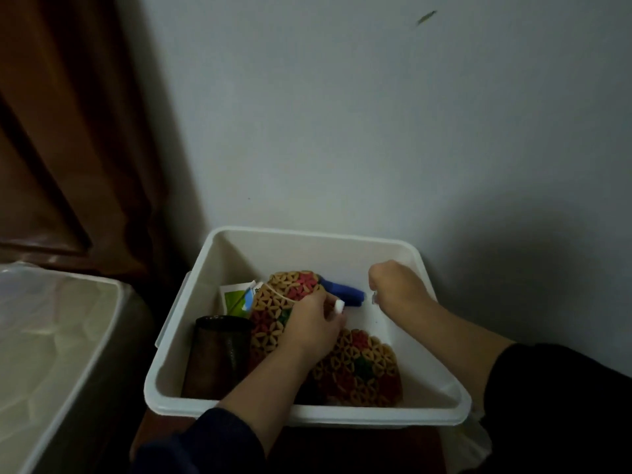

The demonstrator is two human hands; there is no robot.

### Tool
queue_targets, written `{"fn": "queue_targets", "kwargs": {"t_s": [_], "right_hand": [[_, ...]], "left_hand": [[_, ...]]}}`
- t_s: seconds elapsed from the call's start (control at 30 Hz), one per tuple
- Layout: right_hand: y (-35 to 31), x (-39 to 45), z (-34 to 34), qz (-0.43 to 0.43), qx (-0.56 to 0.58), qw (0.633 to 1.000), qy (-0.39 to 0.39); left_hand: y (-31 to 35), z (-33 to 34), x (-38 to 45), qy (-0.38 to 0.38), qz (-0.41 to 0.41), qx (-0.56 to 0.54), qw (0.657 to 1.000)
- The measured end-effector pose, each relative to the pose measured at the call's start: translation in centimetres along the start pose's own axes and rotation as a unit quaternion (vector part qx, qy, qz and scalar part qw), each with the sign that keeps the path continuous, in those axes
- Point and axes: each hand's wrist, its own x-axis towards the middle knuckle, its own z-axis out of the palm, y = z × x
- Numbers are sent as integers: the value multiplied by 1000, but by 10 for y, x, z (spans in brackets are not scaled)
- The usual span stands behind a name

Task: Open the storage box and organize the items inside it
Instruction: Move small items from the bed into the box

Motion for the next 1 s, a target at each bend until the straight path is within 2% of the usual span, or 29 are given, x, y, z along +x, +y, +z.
{"fn": "queue_targets", "kwargs": {"t_s": [0.1, 0.4, 0.6, 0.8, 0.9, 1.0], "right_hand": [[-5, 18, 11, 23, -31, 999, -25], [-7, 35, 28, 45, -33, 998, -35], [-7, 29, 26, 42, -27, 999, -12], [-3, 13, 14, 11, 5, 998, 64], [2, 10, -1, -8, 65, 995, 74], [3, -4, -15, -56, 225, 972, 48]], "left_hand": [[-1, 3, 0, -12, 14, 3, 1000], [-2, 3, 2, 7, 1, 3, 1000], [-5, 3, 3, 12, -6, 7, 1000], [-3, 0, 1, 13, -1, -5, 1000], [-2, 0, 0, 21, 1, -11, 1000], [-1, 0, 0, 32, 6, -25, 999]]}}
